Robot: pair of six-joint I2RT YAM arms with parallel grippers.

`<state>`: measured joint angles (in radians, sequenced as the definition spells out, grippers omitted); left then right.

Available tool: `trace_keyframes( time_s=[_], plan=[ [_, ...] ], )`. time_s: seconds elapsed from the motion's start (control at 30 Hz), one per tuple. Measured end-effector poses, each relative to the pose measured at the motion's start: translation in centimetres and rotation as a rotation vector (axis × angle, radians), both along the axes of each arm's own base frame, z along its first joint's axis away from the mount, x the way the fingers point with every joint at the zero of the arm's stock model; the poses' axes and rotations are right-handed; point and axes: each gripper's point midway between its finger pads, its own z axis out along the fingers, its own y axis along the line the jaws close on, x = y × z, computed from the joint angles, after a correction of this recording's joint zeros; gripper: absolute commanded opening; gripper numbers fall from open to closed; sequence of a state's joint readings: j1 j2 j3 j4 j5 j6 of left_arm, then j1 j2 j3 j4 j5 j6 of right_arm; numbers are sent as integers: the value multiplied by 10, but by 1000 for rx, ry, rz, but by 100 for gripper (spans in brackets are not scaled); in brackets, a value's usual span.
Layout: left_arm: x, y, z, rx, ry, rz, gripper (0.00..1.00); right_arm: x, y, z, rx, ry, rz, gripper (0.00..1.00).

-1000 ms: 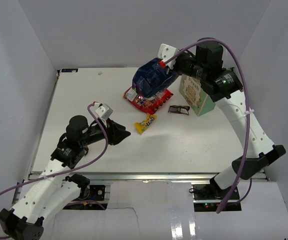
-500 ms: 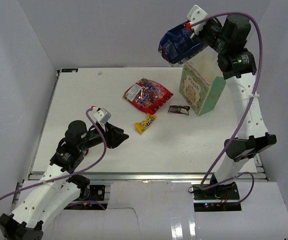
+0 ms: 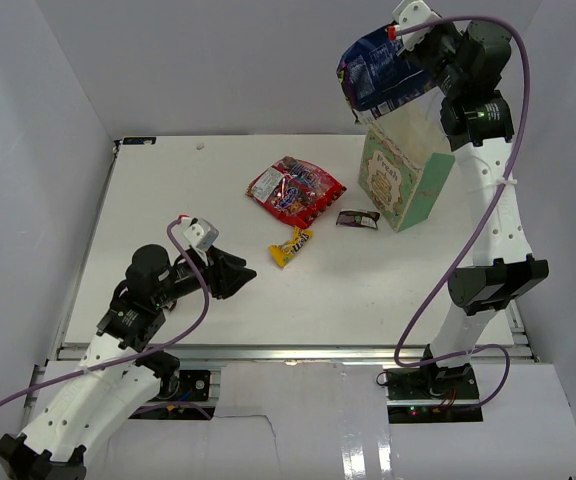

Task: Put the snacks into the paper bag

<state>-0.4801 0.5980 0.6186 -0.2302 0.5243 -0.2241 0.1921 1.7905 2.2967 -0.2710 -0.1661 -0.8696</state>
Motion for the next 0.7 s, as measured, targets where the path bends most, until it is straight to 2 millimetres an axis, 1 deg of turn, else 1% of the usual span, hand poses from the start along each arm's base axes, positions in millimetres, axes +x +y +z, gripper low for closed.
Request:
trace_keyframes(
  time_s=[0.27, 0.47, 0.6, 0.7],
  plan=[
    [-2, -1, 2, -8, -8, -11, 54, 1, -16, 18, -12, -80, -70, 8],
    [-6, -1, 6, -17, -22, -21, 54, 3, -27, 26, -40, -119, -132, 8],
    [-8, -2, 11, -29, -41, -35, 53, 7, -35, 23, -64, -132, -179, 8],
    [-11, -2, 12, -33, -47, -45, 53, 13, -39, 12, -92, -116, -211, 8]
  ],
)
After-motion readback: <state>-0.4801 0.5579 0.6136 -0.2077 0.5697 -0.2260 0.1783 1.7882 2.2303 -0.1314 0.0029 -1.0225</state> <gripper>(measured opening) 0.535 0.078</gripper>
